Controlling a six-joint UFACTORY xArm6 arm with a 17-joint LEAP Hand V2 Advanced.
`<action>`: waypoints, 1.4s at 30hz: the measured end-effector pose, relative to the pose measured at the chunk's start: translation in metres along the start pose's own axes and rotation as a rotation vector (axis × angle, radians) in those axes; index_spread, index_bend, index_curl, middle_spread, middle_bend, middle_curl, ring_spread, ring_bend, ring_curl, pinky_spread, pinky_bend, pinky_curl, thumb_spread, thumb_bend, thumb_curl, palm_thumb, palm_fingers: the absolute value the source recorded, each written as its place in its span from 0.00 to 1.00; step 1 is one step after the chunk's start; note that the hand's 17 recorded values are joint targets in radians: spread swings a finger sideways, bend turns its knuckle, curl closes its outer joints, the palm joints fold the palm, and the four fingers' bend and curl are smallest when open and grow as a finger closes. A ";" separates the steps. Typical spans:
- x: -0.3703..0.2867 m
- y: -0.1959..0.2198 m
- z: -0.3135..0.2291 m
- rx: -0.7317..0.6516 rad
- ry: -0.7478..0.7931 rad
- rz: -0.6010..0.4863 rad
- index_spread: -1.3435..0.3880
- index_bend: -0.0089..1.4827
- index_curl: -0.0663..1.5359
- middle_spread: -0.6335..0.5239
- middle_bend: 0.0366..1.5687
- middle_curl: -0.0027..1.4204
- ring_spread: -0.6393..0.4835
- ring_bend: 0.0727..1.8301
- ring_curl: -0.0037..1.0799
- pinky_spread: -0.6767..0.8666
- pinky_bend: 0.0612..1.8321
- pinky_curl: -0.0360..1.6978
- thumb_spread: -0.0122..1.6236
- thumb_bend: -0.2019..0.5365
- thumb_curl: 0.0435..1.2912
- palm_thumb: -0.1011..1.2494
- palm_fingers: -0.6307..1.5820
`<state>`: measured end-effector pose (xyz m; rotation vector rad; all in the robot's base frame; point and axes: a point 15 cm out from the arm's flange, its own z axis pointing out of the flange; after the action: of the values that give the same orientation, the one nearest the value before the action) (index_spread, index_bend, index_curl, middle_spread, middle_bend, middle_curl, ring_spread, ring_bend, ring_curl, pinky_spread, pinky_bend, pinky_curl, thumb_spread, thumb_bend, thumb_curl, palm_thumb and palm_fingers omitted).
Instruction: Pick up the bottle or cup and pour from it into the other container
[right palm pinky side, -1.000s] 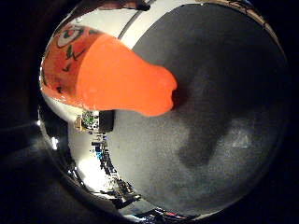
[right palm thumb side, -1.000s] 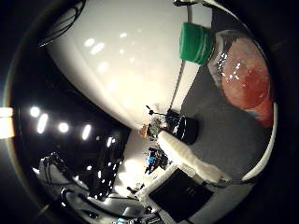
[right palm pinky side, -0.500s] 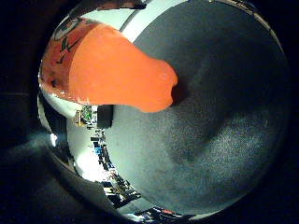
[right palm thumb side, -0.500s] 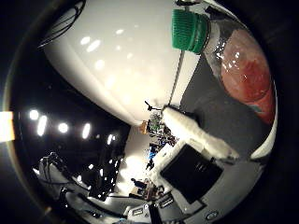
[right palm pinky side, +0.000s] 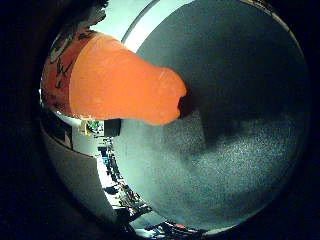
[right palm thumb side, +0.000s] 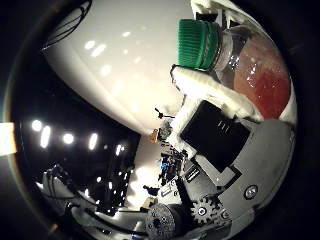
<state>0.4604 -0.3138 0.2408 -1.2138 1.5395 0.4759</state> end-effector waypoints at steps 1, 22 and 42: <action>0.000 0.000 0.001 -0.001 0.000 -0.001 0.55 0.43 0.50 0.34 0.60 0.55 0.36 0.65 0.52 0.22 0.75 0.17 0.53 0.25 0.37 0.75 0.80; -0.035 -0.017 0.009 -0.008 0.017 -0.062 0.57 0.74 0.75 0.30 0.78 0.81 0.33 0.78 0.79 0.32 0.90 0.38 0.40 0.26 0.59 0.99 0.69; -0.216 0.007 0.097 -0.289 0.321 -0.202 0.60 0.78 0.75 0.32 0.81 0.81 0.33 0.77 0.86 0.31 0.80 0.49 0.18 0.25 0.73 0.97 0.69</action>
<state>0.4826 -0.1373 0.3973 -1.7189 1.6288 0.3917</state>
